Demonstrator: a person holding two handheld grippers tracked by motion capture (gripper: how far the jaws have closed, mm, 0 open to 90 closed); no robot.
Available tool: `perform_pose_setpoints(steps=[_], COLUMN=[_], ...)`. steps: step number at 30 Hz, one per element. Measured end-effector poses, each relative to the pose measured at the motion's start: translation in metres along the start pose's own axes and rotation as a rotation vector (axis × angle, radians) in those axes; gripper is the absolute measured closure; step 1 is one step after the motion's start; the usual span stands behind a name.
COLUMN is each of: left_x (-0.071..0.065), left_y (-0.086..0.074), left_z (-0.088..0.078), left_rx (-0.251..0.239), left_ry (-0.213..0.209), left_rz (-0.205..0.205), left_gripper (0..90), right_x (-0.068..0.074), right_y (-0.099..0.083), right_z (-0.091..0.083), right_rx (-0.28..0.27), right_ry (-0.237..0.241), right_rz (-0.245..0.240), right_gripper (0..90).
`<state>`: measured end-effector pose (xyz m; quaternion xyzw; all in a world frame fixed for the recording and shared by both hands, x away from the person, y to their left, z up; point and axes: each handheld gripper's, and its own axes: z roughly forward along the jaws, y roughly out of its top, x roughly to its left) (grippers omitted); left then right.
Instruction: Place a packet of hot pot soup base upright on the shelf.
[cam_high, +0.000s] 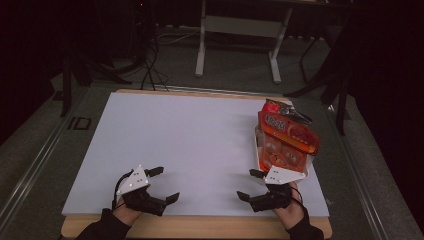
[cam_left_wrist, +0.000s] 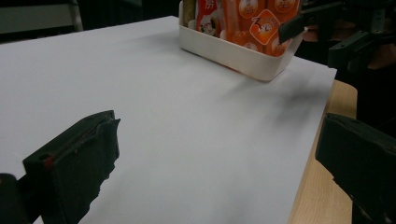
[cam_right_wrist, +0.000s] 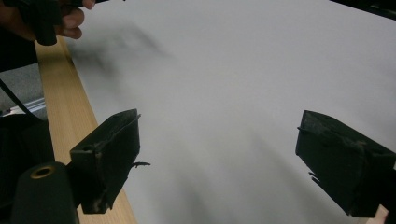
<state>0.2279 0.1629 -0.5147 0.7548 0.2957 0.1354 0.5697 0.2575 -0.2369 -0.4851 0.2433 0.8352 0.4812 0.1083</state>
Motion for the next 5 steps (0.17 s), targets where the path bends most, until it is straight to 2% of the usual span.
perform_pose_setpoints(steps=[5], left_x=[0.001], left_y=[-0.0011], left_z=[0.0012], left_rx=[0.001], left_ry=[0.004], left_rz=[-0.003], left_gripper=[0.0], right_x=[0.0015], right_y=[0.0002], right_z=[0.0005], right_rx=[0.004], right_ry=[-0.014], right_rz=[-0.02], right_gripper=[13.4])
